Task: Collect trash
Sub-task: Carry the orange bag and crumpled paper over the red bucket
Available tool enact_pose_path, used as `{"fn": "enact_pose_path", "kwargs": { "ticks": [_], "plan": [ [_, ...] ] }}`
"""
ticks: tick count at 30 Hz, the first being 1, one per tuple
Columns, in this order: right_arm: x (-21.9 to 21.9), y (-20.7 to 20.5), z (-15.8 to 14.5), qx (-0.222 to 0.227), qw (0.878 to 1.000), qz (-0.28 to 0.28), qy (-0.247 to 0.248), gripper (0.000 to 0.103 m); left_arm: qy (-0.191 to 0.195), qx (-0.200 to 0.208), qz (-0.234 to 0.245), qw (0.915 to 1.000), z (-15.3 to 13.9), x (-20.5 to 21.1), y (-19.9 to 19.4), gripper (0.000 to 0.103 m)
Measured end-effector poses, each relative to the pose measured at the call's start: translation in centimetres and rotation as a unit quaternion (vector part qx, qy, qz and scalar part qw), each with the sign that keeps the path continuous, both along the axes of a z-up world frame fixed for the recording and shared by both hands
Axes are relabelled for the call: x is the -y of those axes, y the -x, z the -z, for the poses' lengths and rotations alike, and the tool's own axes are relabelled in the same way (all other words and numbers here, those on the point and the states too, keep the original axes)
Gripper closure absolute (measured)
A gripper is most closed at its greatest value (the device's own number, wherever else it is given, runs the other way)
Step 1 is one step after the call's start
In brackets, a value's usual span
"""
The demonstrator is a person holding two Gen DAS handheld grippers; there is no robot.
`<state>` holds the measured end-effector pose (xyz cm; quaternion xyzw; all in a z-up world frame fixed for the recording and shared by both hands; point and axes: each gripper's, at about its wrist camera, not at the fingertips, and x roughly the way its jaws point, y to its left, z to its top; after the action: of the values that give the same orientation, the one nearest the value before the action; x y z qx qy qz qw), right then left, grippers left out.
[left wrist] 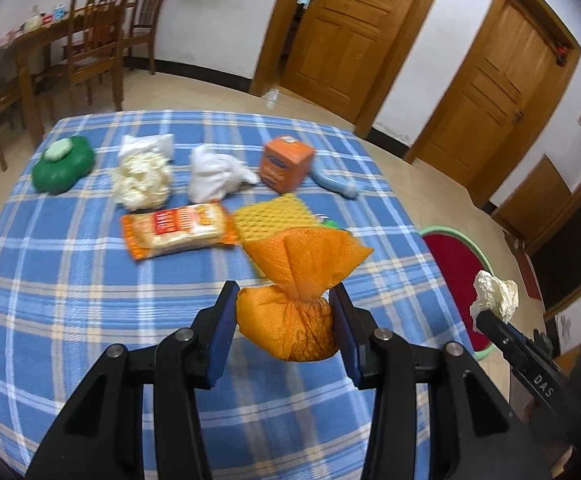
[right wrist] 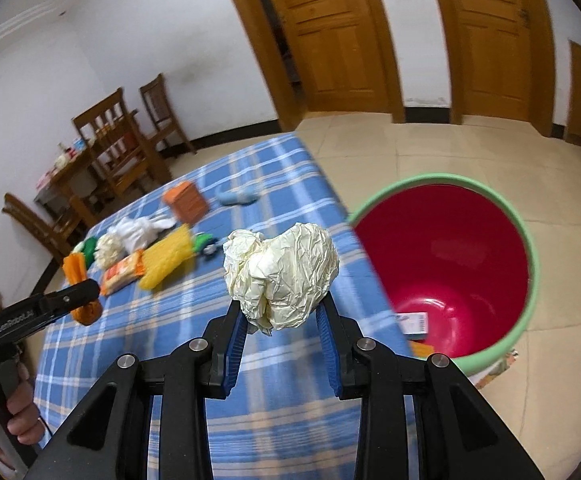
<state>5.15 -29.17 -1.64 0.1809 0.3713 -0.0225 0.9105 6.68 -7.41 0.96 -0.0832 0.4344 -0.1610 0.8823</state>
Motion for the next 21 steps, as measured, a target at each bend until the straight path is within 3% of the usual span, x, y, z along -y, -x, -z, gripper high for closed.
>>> {"fn": "enact_pose_path", "kwargs": {
  "ticks": [10, 21],
  "plan": [
    [5.4, 0.9, 1.8, -0.023, 0.997, 0.08, -0.005, 0.066, -0.009, 0.001, 0.067, 0.9977, -0.2, 5.6, -0.7, 0.057],
    [9.4, 0.9, 3.9, -0.046, 0.991, 0.123, -0.016, 0.064, -0.033, -0.001, 0.122, 0.992, 0.2, 11.4, -1.8, 0.057]
  ]
}}
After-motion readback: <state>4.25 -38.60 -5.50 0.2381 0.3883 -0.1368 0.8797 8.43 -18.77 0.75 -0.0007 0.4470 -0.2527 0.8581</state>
